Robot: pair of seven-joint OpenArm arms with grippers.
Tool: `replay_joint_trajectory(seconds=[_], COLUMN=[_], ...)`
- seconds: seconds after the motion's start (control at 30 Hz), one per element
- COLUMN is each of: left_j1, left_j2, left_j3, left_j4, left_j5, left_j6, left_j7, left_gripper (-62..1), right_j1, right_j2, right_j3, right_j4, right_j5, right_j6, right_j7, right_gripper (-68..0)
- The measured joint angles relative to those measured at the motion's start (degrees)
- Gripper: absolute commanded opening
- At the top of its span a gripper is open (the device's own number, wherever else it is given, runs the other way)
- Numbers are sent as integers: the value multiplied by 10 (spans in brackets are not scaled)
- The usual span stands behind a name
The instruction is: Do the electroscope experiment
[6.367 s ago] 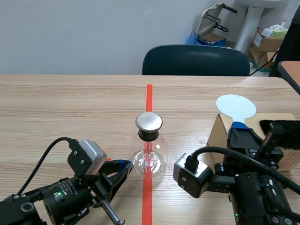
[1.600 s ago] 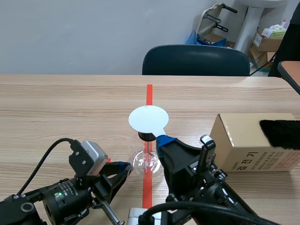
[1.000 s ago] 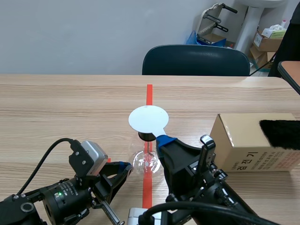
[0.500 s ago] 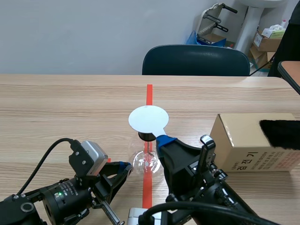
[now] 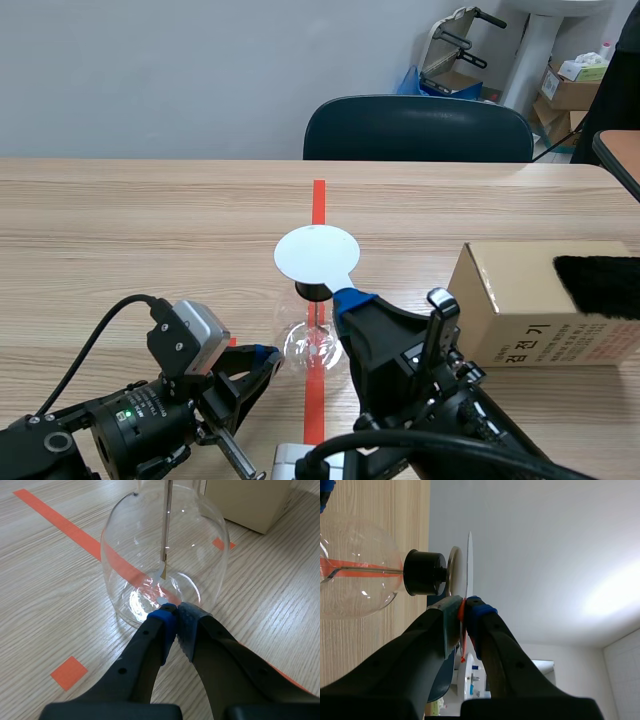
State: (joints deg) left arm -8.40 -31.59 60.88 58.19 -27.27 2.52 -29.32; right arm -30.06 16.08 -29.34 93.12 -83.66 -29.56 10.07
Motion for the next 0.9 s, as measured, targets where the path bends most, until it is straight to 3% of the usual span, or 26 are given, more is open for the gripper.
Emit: replay_joint_trajectory(seconds=[0.37,0.9], left_j1=[0,0], left_j2=[0,0], left_j3=[0,0], left_j4=[0,0], left_j5=[0,0], left_j6=[0,0], left_j7=[4,4], left_gripper=[-582,-582], right_j1=[0,0], right_j2=[0,0], right_j3=[0,0], right_j4=[0,0], right_j5=[0,0], right_j6=[0,0], right_j7=[-36,-306], right_gripper=[-667,-667])
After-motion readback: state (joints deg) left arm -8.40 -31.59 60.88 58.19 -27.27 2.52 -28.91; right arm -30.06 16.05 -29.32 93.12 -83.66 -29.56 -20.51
